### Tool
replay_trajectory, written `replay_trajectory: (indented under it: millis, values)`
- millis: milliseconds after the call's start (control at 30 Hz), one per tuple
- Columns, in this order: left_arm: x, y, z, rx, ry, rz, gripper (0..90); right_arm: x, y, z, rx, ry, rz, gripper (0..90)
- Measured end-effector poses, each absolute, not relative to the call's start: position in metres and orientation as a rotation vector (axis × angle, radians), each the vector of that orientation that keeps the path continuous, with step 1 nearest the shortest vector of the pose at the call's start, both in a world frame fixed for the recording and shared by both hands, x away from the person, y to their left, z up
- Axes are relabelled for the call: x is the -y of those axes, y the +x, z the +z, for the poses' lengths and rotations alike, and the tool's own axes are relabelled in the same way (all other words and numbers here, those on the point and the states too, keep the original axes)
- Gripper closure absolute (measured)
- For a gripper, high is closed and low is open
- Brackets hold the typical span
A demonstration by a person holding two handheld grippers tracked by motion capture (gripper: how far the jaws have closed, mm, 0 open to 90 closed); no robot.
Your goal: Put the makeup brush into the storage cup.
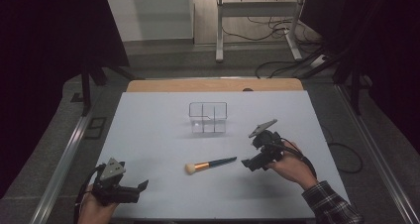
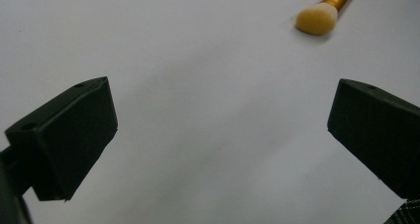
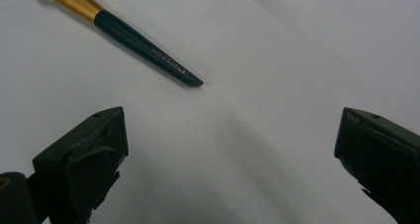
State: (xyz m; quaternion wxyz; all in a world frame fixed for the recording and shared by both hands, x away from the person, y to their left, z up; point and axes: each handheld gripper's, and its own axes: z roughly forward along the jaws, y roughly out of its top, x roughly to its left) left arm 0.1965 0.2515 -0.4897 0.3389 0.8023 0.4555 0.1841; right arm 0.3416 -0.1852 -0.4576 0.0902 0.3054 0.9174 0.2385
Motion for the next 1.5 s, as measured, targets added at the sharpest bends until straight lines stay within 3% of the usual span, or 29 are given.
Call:
replay_trajectory:
  millis: [1500]
  values:
    - [-0.25,0.196,-0.49,-1.175,2.098,0.481,0.0,0.128,0.354,-0.476,-2.841,0.752,0.633,1.0]
